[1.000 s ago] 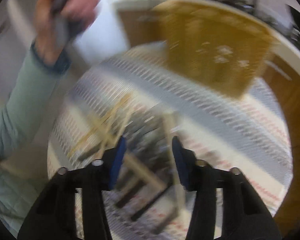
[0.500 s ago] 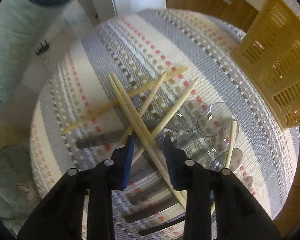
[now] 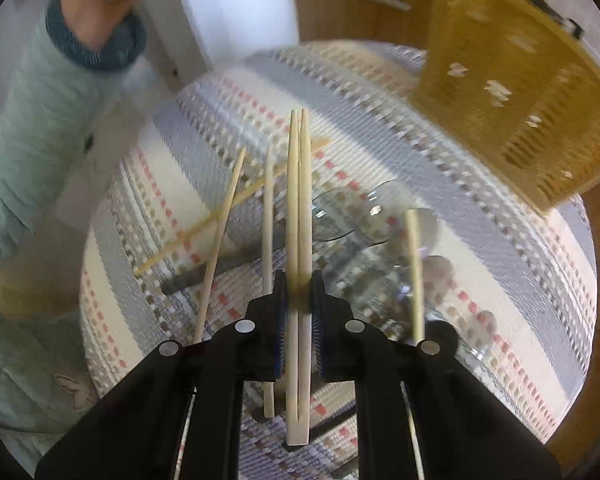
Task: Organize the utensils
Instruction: 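Lower the clear spoon into the yellow caddy with the left tool while the right tool carries the chopstick there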
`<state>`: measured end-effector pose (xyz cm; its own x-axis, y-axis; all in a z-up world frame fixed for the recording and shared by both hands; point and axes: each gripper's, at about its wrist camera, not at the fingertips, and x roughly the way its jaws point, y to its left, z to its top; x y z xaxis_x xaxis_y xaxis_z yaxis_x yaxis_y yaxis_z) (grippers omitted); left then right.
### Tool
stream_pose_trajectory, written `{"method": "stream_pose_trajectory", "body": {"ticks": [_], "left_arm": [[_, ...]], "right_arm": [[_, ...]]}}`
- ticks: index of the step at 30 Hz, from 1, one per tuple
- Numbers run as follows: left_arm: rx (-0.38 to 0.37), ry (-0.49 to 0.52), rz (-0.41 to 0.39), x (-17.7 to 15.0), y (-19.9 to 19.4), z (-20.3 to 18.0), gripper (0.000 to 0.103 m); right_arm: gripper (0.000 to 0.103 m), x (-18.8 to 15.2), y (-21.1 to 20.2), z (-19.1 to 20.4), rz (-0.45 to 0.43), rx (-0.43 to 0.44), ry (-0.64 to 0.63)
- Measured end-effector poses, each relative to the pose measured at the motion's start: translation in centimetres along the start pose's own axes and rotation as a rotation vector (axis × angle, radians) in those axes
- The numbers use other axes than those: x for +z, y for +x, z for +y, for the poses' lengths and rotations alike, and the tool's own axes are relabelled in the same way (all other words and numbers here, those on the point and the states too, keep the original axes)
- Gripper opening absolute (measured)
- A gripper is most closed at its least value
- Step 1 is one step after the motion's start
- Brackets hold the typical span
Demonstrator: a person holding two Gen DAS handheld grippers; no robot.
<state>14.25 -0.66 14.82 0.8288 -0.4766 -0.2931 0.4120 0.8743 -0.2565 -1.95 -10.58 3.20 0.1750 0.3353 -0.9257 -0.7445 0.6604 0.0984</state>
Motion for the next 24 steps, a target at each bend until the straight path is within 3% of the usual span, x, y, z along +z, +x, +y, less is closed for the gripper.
{"method": "stream_pose_trajectory", "body": {"ticks": [5, 15, 18, 24], "left_arm": [[-0.003, 0.02, -0.012, 0.5, 0.2, -0.4, 0.031], [-0.004, 0.016, -0.079, 2.9, 1.6, -1.1, 0.031], [0.019, 0.042, -0.096, 3.2, 2.6, -1.7, 0.031], [0.061, 0.067, -0.12, 2.7, 4.4, -1.8, 0.031]], "right_arm": [[0.01, -1.2, -6.1, -1.8, -0.187, -0.016, 0.057], [0.01, 3.3, -18.1, -9.3, -0.696, -0.177, 0.246], [0.01, 4.8, -19.3, -12.0, -0.81, -0.225, 0.309], [0.01, 7.1, -17.9, -15.6, -0.933, -0.336, 0.369]]}}
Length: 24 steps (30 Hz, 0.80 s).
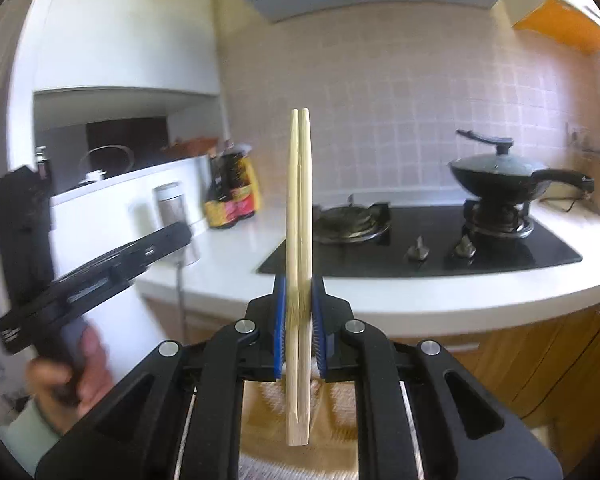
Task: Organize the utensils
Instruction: 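Lower the clear spoon into the yellow caddy with the left tool while the right tool carries the chopstick there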
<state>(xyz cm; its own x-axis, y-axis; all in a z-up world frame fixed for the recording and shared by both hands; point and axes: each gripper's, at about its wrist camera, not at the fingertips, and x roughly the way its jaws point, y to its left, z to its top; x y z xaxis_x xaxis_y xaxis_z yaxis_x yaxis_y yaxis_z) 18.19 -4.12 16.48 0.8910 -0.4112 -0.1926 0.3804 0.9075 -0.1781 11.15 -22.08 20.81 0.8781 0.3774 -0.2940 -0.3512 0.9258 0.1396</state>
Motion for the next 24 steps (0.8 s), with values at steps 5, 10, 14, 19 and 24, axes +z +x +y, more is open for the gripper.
{"method": "stream_pose_trajectory", "body": {"ticks": [5, 10, 14, 19, 24], "left_arm": [[0.017, 0.015, -0.001, -1.2, 1.1, 0.4, 0.031], [0.005, 0.0, 0.006, -2.3, 2.0, 1.0, 0.031], [-0.005, -0.014, 0.016, -3.1, 2.5, 1.4, 0.031], [-0.02, -0.017, 0.029, -3.8, 2.6, 1.6, 0.031], [-0.038, -0.034, 0.052, -4.1, 2.0, 1.9, 0.036]], "right_arm": [[0.01, -1.9, 3.3, -0.8, -0.026, -0.053, -0.035], [0.01, -3.9, 4.8, -1.9, -0.015, -0.086, -0.013], [0.01, -4.9, 5.6, -3.2, -0.001, -0.08, 0.006], [0.011, -5.6, 5.2, -3.3, 0.004, -0.074, 0.011], [0.011, -6.0, 4.0, -3.0, 0.014, -0.074, 0.008]]}}
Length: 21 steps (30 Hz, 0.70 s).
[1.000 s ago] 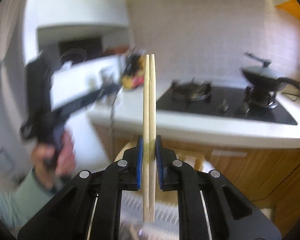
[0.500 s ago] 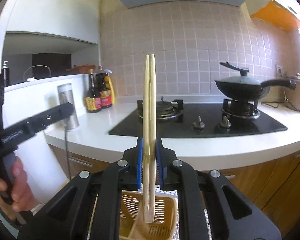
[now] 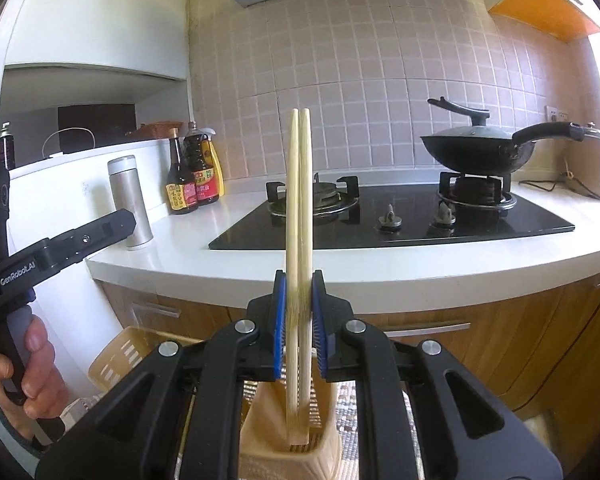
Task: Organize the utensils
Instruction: 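Lower the clear spoon into the yellow caddy with the left tool while the right tool carries the chopstick there, then open both tools to release the spoon and chopstick into the caddy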
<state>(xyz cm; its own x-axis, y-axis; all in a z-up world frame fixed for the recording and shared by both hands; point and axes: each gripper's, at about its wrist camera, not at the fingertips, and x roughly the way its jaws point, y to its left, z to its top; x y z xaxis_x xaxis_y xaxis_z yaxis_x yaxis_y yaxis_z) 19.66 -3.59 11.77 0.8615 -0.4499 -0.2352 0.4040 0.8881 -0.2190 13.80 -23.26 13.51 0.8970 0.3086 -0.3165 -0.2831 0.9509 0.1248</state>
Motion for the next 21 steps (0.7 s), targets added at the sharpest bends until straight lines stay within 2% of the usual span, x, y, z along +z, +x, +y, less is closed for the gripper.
{"method": "stream_pose_trajectory", "body": {"ticks": [5, 15, 18, 20, 21], "left_arm": [[-0.018, -0.031, 0.011, 0.1, -1.6, 0.1, 0.045], [0.019, -0.002, 0.013, 1.2, -7.2, -2.0, 0.047], [0.033, 0.01, 0.034, 1.3, -9.3, -2.7, 0.05], [0.05, 0.018, 0.071, 0.4, -11.0, -2.9, 0.057], [0.059, 0.019, 0.089, -0.2, -11.6, -2.9, 0.057]], "right_arm": [[0.018, -0.3, -1.8, 0.1, 0.029, 0.027, 0.015], [0.024, -0.2, -7.0, 1.8, 0.064, 0.048, -0.008], [0.024, 0.0, -8.5, 2.9, 0.097, 0.063, -0.032], [0.024, -0.3, -9.3, 3.8, 0.137, 0.06, -0.063], [0.024, -0.6, -9.7, 4.4, 0.177, 0.067, -0.086]]}}
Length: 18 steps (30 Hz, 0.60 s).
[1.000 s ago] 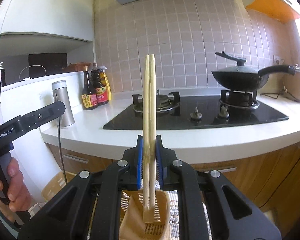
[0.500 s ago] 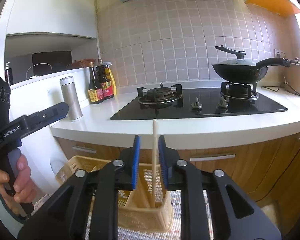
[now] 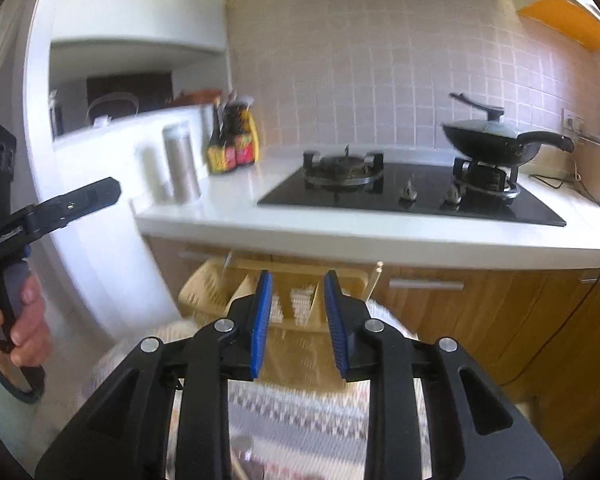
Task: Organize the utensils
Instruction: 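Open both tools to release the spoon and chopstick into the caddy, then grasp a chopstick with the left tool while the right tool grasps another chopstick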
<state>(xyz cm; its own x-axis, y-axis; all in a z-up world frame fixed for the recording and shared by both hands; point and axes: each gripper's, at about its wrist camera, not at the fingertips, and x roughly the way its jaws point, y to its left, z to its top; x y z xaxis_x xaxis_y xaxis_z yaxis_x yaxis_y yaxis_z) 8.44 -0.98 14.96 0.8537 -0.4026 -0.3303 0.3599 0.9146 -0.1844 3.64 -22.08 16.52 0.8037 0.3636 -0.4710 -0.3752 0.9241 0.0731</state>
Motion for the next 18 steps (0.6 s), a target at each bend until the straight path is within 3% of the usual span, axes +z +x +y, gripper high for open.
{"method": "stream_pose_trajectory", "body": {"ticks": [6, 8, 11, 14, 18], "left_arm": [[0.1, -0.05, 0.211, -5.9, -1.9, 1.6, 0.056], [0.11, -0.11, 0.314, -8.1, -1.6, 2.6, 0.053], [0.076, -0.278, 0.507, -12.4, -0.7, 4.6, 0.046], [0.047, -0.404, 0.591, -15.2, 0.0, 6.0, 0.046], [0.064, -0.443, 0.642, -17.4, 0.6, 6.2, 0.046]], "right_arm": [[0.024, -3.4, 0.5, 2.7, 0.216, 0.0, -0.094], [0.024, -4.7, 1.2, 3.4, 0.313, 0.017, -0.103], [0.024, -6.9, 2.5, 4.3, 0.461, 0.08, -0.092], [0.024, -9.1, 3.6, 5.6, 0.564, 0.135, -0.103], [0.024, -11.6, 5.0, 7.6, 0.642, 0.125, -0.176]]}}
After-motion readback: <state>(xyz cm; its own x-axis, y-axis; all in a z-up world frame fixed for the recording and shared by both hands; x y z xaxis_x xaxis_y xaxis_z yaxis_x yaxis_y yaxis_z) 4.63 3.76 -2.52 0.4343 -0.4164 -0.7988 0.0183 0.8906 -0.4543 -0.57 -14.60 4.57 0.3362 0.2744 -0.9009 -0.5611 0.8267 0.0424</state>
